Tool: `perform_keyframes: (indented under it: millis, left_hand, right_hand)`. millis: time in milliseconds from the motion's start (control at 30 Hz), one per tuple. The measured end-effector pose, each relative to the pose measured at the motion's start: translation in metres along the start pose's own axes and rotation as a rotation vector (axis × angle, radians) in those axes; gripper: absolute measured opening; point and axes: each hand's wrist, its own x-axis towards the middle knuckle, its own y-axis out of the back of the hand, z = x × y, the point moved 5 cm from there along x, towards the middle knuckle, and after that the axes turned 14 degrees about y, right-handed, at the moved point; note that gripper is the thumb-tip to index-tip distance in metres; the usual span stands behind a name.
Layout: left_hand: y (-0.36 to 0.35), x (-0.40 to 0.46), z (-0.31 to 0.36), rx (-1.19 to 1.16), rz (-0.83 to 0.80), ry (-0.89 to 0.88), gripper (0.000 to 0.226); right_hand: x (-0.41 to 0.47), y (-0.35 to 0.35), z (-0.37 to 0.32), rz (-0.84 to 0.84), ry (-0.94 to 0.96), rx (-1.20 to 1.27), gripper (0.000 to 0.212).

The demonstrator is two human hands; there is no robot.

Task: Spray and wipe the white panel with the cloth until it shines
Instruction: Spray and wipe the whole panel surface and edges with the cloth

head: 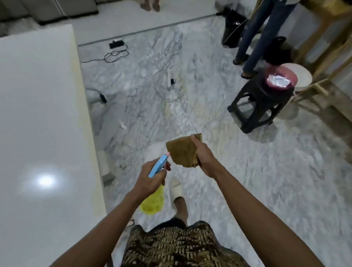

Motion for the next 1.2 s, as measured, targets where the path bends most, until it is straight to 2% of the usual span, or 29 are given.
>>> perform_keyframes:
  millis: [200, 300, 467, 500, 567, 633, 800, 933, 1033, 1100, 1200]
  left_hand:
    - [0.022, 0.119, 0.039, 0.025, 0.016, 0.023, 0.025]
    - [0.037, 0.16, 0.06, -0.005, 0.008, 0.078, 0.024]
    - [0.073, 0.233, 0.08, -0.063, 0.108, 0.161, 0.017]
    - [0.079, 0.247, 0.081, -0.055, 0.127, 0.168, 0.022]
    - [0.097, 0.283, 0.081, -0.052, 0.173, 0.205, 0.034]
    - [0.115, 0.317, 0.082, -0.054, 0.22, 0.24, 0.035]
    - [0.168, 0.401, 0.096, -0.13, 0.378, 0.365, 0.022]
    - [0.216, 0.465, 0.114, -0.228, 0.444, 0.441, 0.012]
    - [0.257, 0.494, 0.12, -0.295, 0.522, 0.482, 0.022]
    - [0.282, 0.507, 0.121, -0.31, 0.561, 0.489, 0.012]
    - [0.328, 0.528, 0.121, -0.301, 0.6, 0.504, 0.018]
  right_hand:
    - [0.119, 0.008, -0.051, 0.022, 0.025, 0.046, 0.047]
    - [0.161, 0.003, -0.072, 0.022, -0.025, 0.075, 0.043]
    - [0.254, -0.026, -0.107, -0.031, -0.075, 0.068, 0.044]
    - [0.271, -0.033, -0.112, -0.042, -0.09, 0.059, 0.047]
    - [0.318, -0.052, -0.122, -0.099, -0.108, 0.036, 0.047]
    - [0.361, -0.069, -0.135, -0.152, -0.115, 0.031, 0.044]
    - [0.475, -0.115, -0.18, -0.23, -0.153, 0.026, 0.041]
    - [0.56, -0.166, -0.21, -0.312, -0.168, 0.081, 0.048]
    - [0.599, -0.208, -0.224, -0.348, -0.218, 0.12, 0.05]
    - [0.617, -0.236, -0.231, -0.385, -0.238, 0.165, 0.052]
    - [0.644, -0.286, -0.239, -0.44, -0.256, 0.154, 0.052]
